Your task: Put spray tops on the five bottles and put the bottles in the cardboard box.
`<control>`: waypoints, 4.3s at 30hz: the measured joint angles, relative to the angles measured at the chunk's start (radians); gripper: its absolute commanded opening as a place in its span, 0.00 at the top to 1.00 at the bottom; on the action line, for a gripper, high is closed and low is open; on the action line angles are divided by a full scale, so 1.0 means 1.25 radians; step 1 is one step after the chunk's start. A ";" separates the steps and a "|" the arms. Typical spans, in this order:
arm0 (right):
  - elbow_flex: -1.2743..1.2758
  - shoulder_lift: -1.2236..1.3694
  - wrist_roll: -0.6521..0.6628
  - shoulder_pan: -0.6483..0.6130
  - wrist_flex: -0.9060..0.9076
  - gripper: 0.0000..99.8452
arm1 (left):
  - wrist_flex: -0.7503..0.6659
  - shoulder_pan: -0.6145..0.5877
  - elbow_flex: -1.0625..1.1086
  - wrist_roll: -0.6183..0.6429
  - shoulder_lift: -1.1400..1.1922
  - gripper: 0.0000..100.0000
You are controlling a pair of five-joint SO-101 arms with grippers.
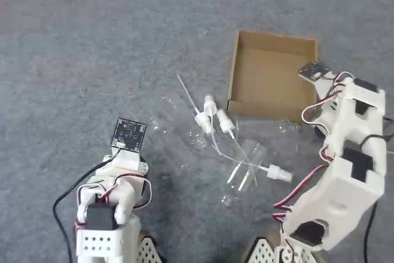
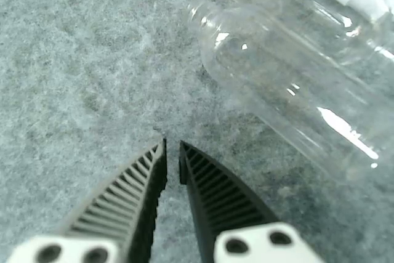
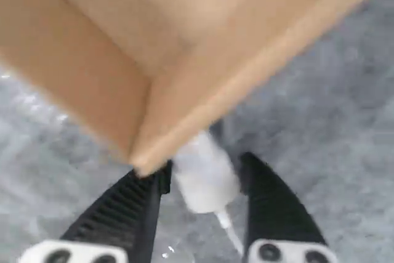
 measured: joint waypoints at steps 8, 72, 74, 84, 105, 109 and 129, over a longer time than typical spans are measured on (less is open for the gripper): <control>-0.108 0.002 -0.069 0.088 0.020 0.99 | 0.000 0.000 0.000 0.000 0.000 0.97; -0.378 0.117 -0.901 -0.740 0.264 0.88 | 0.000 0.000 0.000 0.000 0.000 0.97; -0.378 0.117 -0.901 -0.740 0.264 0.85 | 0.000 0.000 0.000 0.000 0.000 0.97; -0.378 0.117 -0.901 -0.740 0.300 0.84 | 0.000 0.000 0.000 0.000 0.000 0.97; -0.307 -0.327 -0.860 -0.417 0.523 0.90 | 0.000 0.000 0.000 0.000 0.000 0.97; -0.168 -0.387 -0.860 -0.292 0.513 0.88 | 0.000 0.000 0.000 0.000 0.000 0.97; 0.514 -0.713 -0.357 -0.408 0.371 0.85 | 0.000 0.000 0.000 0.000 0.000 0.97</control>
